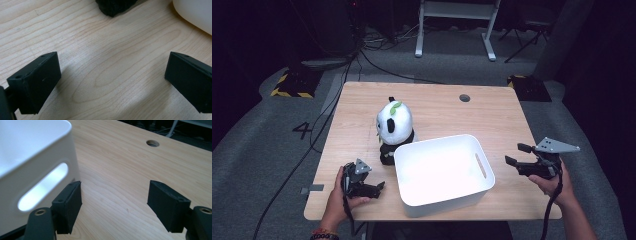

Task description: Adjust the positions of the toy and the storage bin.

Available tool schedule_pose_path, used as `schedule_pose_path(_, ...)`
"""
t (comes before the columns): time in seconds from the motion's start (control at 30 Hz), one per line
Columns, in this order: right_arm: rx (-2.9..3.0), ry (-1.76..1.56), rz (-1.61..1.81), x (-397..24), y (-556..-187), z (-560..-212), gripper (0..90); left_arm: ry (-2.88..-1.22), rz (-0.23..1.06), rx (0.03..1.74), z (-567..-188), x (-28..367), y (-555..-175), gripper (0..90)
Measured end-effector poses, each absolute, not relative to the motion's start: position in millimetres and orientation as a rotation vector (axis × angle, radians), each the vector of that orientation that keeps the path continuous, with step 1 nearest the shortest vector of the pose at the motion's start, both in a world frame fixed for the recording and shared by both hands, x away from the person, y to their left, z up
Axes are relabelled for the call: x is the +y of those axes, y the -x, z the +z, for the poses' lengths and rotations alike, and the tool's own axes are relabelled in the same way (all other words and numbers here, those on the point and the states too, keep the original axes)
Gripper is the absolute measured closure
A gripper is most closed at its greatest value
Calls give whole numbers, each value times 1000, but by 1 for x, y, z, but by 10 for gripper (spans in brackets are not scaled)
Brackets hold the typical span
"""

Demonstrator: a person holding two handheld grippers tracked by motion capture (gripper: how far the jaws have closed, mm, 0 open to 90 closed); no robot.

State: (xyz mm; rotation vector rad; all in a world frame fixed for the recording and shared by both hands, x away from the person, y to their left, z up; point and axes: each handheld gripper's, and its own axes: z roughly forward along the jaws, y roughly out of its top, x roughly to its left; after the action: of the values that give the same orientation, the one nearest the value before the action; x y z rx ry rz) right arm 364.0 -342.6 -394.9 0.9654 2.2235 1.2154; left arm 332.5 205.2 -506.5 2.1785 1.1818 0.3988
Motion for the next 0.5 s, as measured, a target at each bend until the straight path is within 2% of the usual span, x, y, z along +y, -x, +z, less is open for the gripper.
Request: schedule_pose_path(0.5, 2221, -912, 1319, -314, -374, -358, 281, -2187, 393, 1160, -506, 178, -328, 4)
